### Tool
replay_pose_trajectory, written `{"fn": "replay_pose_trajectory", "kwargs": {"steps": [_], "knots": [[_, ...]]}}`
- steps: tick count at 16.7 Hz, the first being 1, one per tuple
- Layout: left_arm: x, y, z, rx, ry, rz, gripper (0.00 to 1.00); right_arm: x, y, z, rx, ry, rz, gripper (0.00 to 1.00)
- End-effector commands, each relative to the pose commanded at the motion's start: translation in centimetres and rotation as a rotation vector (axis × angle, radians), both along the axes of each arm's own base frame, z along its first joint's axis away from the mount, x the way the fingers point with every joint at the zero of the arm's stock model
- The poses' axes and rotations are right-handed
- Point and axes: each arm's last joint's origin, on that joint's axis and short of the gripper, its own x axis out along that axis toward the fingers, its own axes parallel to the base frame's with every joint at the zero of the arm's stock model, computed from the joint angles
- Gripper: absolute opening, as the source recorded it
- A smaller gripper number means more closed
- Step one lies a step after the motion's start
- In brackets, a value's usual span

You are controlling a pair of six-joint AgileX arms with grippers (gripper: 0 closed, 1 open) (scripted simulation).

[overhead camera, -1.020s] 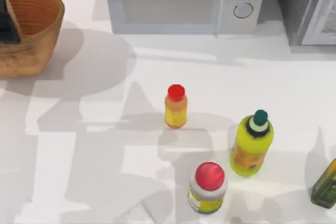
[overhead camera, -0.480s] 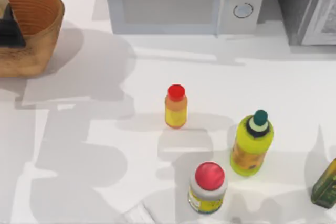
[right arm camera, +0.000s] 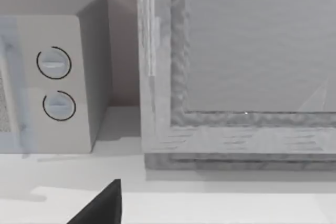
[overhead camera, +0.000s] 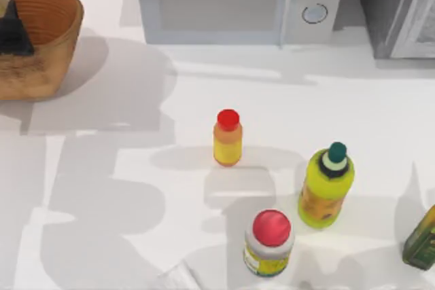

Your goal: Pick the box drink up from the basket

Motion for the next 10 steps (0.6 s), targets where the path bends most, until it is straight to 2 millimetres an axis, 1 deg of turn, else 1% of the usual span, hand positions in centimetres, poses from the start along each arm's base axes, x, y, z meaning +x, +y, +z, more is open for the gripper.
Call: {"fn": "replay_pose_trajectory", "kwargs": {"steps": [6,8,10], "knots": [[3.5,0.0,-0.1,0.0,-0.001,0.0,1.0,0.0,0.0,0.0,0.0,0.0,0.0,1.0],[4.0,0.0,-0.2,0.0,-0.001,0.0,1.0,0.0,0.0,0.0,0.0,0.0,0.0,1.0],[4.0,0.0,-0.2,0.0,-0.001,0.0,1.0,0.0,0.0,0.0,0.0,0.0,0.0,1.0]]}}
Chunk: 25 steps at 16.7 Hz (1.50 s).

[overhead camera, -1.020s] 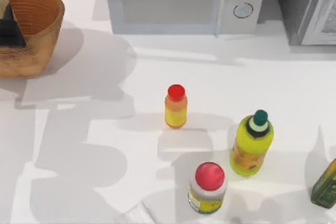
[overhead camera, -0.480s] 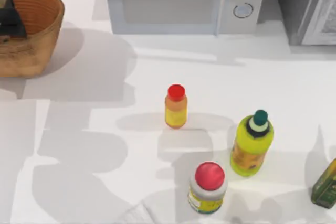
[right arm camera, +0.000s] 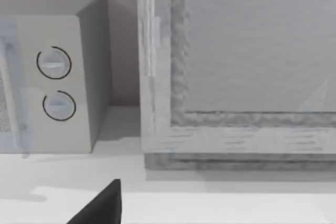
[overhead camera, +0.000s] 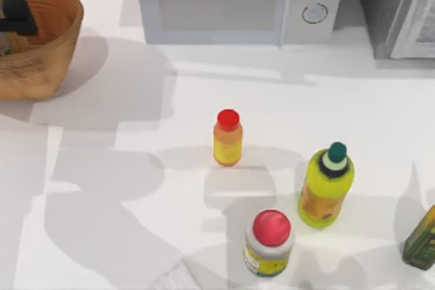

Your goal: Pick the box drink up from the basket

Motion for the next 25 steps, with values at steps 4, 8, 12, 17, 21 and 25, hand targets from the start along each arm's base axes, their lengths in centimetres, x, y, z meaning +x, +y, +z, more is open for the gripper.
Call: {"fn": "replay_pose_trajectory", "kwargs": {"steps": [4,8,12,17,21,25], "knots": [[0.0,0.0,0.0,0.0,0.0,0.0,0.85,0.0,0.0,0.0,0.0,0.0,0.0,1.0],[0.0,0.0,0.0,0.0,0.0,0.0,0.55,0.0,0.0,0.0,0.0,0.0,0.0,1.0],[0.0,0.0,0.0,0.0,0.0,0.0,0.25,0.0,0.0,0.0,0.0,0.0,0.0,1.0],[0.0,0.0,0.0,0.0,0.0,0.0,0.0,0.0,0.0,0.0,0.0,0.0,0.0,1.0],[0.0,0.0,0.0,0.0,0.0,0.0,0.0,0.0,0.0,0.0,0.0,0.0,0.0,1.0],[-0.13,0.24,0.84,0.005,-0.019,0.006,0.0,0.0,0.0,0.0,0.0,0.0,0.0,1.0]]}}
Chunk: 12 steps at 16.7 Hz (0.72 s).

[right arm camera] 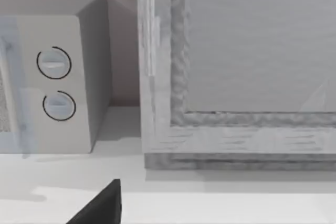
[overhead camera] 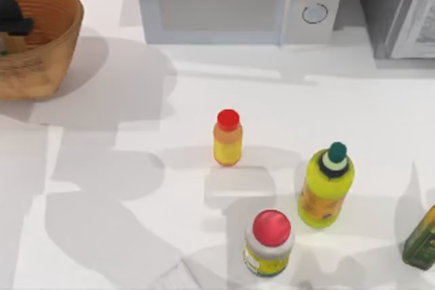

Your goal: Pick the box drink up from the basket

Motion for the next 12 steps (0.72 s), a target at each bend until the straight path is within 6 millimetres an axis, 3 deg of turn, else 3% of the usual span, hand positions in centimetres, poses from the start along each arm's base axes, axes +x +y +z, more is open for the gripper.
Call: {"fn": "replay_pose_trajectory", "kwargs": {"steps": [3,5,12], "knots": [[0.2,0.0,0.6,-0.006,0.021,0.001,0.0,0.0,0.0,0.0,0.0,0.0,0.0,1.0],[0.5,0.1,2.0,-0.006,0.023,0.001,0.0,0.0,0.0,0.0,0.0,0.0,0.0,1.0],[0.9,0.1,10.0,-0.002,0.011,-0.001,0.0,0.0,0.0,0.0,0.0,0.0,0.0,1.0]]}}
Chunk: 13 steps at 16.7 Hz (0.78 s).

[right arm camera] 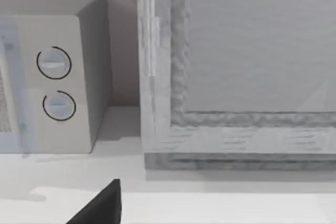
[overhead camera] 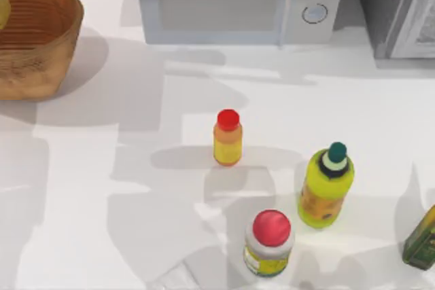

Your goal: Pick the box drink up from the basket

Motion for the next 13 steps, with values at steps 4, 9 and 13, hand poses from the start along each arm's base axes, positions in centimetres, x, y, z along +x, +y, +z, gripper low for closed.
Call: {"fn": "replay_pose_trajectory", "kwargs": {"steps": [4,9,13], "knots": [[-0.6,-0.1,3.9,0.001,-0.009,0.001,0.0,0.0,0.0,0.0,0.0,0.0,0.0,1.0],[-0.9,-0.1,5.0,0.002,-0.012,0.001,0.0,0.0,0.0,0.0,0.0,0.0,0.0,1.0],[-1.5,-0.3,4.6,-0.002,0.011,0.002,0.0,0.0,0.0,0.0,0.0,0.0,0.0,1.0]]}}
